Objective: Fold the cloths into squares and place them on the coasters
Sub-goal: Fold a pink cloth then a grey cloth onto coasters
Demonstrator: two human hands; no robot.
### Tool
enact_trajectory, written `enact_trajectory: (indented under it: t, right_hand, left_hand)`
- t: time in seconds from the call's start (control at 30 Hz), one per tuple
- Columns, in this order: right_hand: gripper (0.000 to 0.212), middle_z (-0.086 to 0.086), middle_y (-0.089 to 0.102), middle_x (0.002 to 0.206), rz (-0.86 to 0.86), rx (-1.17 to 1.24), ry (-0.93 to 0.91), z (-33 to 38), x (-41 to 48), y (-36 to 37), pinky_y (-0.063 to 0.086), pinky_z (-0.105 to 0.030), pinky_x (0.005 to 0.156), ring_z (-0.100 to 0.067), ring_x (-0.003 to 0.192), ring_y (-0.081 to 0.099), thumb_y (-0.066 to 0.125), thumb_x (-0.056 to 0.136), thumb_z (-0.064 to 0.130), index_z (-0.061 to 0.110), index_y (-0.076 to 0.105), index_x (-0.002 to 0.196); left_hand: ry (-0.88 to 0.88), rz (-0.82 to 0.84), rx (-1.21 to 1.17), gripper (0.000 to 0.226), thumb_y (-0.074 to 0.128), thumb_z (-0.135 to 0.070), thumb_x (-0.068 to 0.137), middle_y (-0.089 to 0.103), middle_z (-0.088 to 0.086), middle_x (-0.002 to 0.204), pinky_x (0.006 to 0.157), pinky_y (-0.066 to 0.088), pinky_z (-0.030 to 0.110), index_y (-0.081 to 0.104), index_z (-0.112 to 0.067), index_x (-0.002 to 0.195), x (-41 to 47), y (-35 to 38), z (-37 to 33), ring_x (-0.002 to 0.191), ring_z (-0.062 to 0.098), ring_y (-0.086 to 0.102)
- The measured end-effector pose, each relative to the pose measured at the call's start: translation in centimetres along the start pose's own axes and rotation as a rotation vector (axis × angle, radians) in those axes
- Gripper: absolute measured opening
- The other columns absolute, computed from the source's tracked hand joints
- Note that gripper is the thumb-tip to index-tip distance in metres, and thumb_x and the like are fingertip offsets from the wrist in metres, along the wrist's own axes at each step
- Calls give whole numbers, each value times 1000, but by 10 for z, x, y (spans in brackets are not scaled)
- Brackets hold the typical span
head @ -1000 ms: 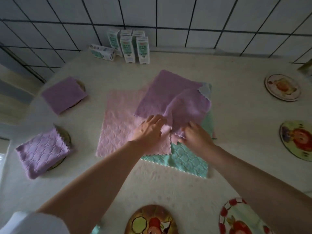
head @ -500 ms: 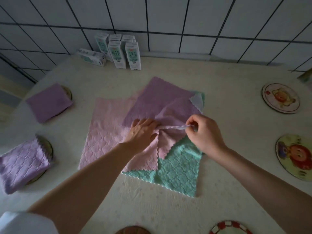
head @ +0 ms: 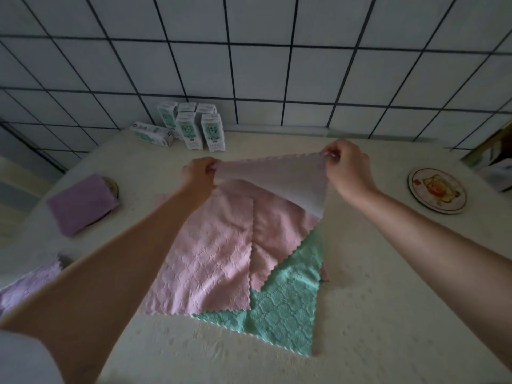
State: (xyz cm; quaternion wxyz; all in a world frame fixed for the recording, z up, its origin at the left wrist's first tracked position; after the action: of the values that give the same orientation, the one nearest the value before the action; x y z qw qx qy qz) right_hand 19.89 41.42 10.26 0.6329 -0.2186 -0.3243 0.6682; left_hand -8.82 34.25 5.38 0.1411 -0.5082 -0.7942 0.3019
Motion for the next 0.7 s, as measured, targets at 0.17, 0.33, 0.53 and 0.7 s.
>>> enact_trajectory:
  t: [0.17,0.33,0.53,0.7]
  right_hand:
    - [19,6,59,88,-145,114,-127,45,3,-48,33,-15,65,-10,83,53,45,89,5,14,61,95]
    - [17,7,60,85,-203,159,-242,56,-44,-68,33,0,63,-2,75,52,49,85,1,12,61,92]
    - [14,5,61,78,-121,109,-276,29,-156,-47,36,-4,55,0,62,54,56,86,-2,8,62,92]
    - [26,13,58,62,10,22,-201,-13,-260,-9,32,-10,45,-8,45,50,56,84,-6,10,70,99]
  left_hand:
    - [215,-201,50,35,41,3,89,61,4,95,69,36,19,67,-9,110,-2,-49,-66,89,19,55]
    - [482,-293,141,29,49,1,88,65,3,102,78,37,17,67,-8,110,-62,-81,-78,95,17,57]
    - [624,-241,251,23,56,0,87,67,13,104,89,41,19,69,-1,105,-161,-78,-10,98,24,60]
    - [626,-85,279,25,61,9,80,68,13,102,91,47,33,70,2,102,-254,-59,73,100,24,60]
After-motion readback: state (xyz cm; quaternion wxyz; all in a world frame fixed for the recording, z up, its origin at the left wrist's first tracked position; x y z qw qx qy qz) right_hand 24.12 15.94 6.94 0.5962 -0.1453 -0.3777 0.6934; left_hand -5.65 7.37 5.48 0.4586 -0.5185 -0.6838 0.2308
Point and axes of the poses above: each hand's wrist, its own x-axis towards the middle knuckle, its own y-axis out of the palm, z = x × y, the point moved 6 cm from there along x, towards the middle knuckle
